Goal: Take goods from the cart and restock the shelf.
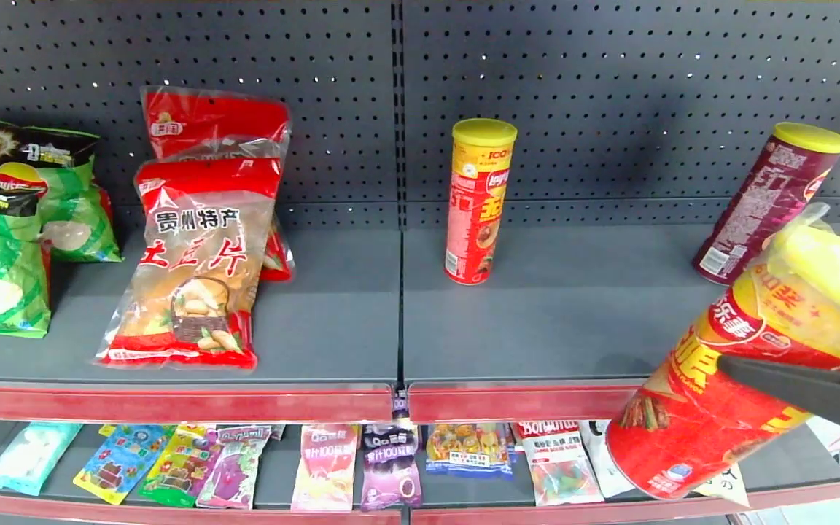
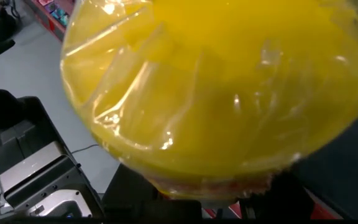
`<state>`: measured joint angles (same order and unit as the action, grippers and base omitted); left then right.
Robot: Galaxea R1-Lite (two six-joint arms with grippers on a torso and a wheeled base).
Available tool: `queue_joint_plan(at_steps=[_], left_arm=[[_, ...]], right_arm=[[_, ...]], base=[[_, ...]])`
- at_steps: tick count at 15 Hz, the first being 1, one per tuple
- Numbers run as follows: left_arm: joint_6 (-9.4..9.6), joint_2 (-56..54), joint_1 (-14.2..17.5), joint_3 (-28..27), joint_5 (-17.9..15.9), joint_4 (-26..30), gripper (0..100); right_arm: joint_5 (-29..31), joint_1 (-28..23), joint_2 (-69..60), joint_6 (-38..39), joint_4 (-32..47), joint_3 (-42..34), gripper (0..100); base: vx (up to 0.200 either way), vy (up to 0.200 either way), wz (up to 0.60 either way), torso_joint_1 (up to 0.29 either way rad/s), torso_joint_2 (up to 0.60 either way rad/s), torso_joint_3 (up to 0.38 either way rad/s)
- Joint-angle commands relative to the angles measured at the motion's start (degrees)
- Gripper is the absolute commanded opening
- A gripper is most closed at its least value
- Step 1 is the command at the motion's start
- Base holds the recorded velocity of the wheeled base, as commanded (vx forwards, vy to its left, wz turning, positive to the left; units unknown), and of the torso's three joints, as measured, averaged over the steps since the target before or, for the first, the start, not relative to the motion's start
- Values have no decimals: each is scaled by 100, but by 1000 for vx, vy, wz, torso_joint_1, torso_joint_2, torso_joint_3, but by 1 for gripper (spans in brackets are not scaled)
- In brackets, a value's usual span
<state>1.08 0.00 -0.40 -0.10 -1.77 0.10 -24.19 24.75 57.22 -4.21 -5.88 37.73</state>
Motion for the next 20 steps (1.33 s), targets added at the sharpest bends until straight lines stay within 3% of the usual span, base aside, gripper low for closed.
queue_joint_plan(at_steps=[1,6,12,14,20], left_arm=[[6,0,5,1,1,-1,100],[-12,0,5,1,1,-1,100],[-56,0,5,1,1,-1,100],[-126,0,5,1,1,-1,100],[-29,105,-13,-113,-148,-45,100]], right_arm=[[-7,4,-1,-1,-1,-2,0],[-7,4,35,-1,-1,24,0],[-16,13,70,-1,-1,-2,0],[10,250,70,16,-1,-11,0],[10,320,228,7,-10,103,0]], base=[[0,0,0,0,0,0],[160,0,0,-7,1,3],[0,0,0,0,0,0],[0,0,0,0,0,0],[0,0,0,0,0,0]])
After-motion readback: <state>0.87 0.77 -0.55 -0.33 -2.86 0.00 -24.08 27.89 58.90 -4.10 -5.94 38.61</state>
